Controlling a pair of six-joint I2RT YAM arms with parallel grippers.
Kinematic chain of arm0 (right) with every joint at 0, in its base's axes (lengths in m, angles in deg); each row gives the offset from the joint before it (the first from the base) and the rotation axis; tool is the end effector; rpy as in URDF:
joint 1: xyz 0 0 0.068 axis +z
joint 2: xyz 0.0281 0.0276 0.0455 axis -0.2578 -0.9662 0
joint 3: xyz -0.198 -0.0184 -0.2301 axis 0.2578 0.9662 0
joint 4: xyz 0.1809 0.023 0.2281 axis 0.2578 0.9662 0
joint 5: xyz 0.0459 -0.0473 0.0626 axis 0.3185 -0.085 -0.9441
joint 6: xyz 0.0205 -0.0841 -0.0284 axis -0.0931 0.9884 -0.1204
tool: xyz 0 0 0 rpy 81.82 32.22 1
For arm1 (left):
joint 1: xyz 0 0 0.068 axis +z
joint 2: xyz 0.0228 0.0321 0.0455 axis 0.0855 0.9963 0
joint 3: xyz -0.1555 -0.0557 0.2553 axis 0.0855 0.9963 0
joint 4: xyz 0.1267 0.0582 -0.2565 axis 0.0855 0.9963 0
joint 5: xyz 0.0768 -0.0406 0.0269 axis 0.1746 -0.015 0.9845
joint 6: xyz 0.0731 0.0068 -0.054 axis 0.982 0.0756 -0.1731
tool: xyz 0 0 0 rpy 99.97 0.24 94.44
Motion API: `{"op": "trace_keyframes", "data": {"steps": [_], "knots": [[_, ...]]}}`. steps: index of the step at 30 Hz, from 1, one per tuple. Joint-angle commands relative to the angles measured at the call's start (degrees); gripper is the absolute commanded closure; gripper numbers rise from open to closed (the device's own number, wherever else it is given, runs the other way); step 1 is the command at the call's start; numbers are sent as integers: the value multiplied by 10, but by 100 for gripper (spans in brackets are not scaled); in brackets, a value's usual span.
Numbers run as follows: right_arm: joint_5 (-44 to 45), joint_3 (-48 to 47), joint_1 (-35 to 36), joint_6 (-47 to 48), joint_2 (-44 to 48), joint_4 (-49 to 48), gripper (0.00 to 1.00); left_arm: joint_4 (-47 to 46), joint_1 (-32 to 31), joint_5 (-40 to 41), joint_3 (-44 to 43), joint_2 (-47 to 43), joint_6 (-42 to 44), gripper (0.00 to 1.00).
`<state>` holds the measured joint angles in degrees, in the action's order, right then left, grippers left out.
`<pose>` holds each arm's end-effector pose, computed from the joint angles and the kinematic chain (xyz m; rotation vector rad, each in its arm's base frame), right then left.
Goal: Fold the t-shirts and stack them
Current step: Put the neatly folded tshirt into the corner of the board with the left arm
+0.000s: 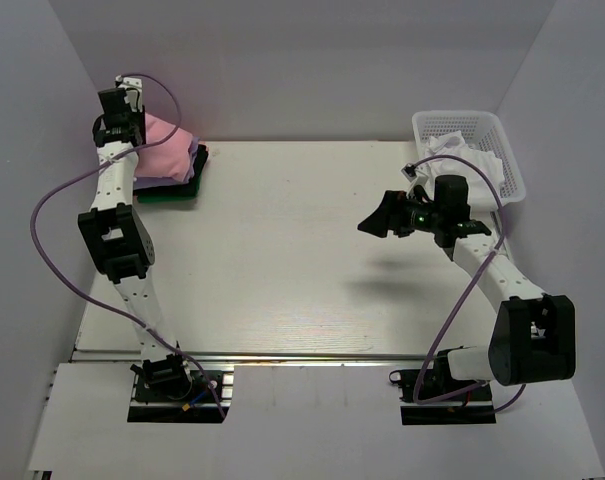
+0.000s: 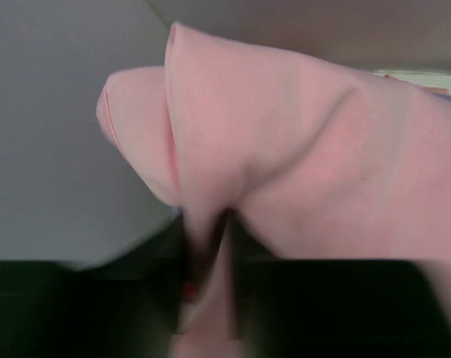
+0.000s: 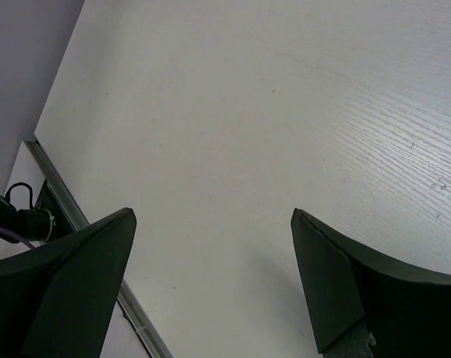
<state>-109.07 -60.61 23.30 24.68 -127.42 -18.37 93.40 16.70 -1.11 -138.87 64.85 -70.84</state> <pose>0.3342 0.1028 0.2697 -0.3261 2.0639 0.9786 0.5870 0.1344 0.3277 0.0146 2.1118 0.4529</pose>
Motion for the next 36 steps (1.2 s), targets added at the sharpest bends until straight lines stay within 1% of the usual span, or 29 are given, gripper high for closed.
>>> {"op": "trace_keyframes", "data": {"steps": [1, 2, 6, 8, 9, 11, 13, 16, 19, 20, 21, 22, 23, 24, 25, 27, 28, 30, 32, 35, 36], "knots": [[-6, -27, 0, -7, -6, -26, 10, -21, 2, 65, -19, 4, -18, 40], [-8, -29, -3, -10, -11, -28, 10, -12, 2, 84, -31, 4, -18, 1], [-16, -35, 0, -18, -20, -30, 10, -12, 2, 108, -36, 9, -29, 0], [-23, -34, 0, -23, -20, -28, 10, -7, 2, 108, -36, 2, -35, 0], [-26, -33, 0, -28, -22, -50, 10, -7, 2, 108, -36, -4, -35, 0], [-29, -30, 0, -30, -20, -53, 10, -7, -4, 103, -29, -11, -35, 0], [-24, -25, 0, -30, -14, -58, 10, -14, -4, 84, -18, -17, -35, 0], [-23, -17, 2, -34, -7, -59, 10, -1, -9, 29, -12, -17, -46, 0], [-27, -9, 2, -44, -5, -69, 10, 30, -14, -52, 0, -23, -58, 0], [-28, -2, 2, -44, -4, -70, 10, 37, -14, -104, 6, -23, -69, 3], [-28, -1, 2, -45, -1, -74, 10, 43, -14, -125, 21, -38, -76, 14], [-29, 4, 2, -48, -2, -76, 10, 43, -14, -159, 35, -46, -86, 23], [-28, 6, 2, -49, -2, -78, 10, 36, -14, -178, 51, -56, -95, 35], [-30, 8, 0, -49, -1, -81, 10, 24, -14, -199, 96, -67, -106, 43], [-31, 9, 0, -49, -2, -81, 10, -10, -14, -237, 120, -78, -106, 55], [-34, 13, 0, -49, -2, -81, 10, -37, -14, -262, 173, -103, -118, 64], [-34, 14, 2, -49, 1, -81, 10, -43, -14, -262, 182, -103, -119, 73], [-33, 16, 0, -48, 1, -78, 10, -44, -14, -274, 194, -103, -127, 82], [-32, 16, 0, -42, 0, -75, 10, -44, -14, -302, 194, -95, -133, 87], [-36, 7, 0, -37, -7, -73, 10, -44, -14, -310, 199, -81, -139, 90], [-38, 7, -1, -38, -8, -72, 10, -44, -14, -301, 199, -81, -139, 90]]}}
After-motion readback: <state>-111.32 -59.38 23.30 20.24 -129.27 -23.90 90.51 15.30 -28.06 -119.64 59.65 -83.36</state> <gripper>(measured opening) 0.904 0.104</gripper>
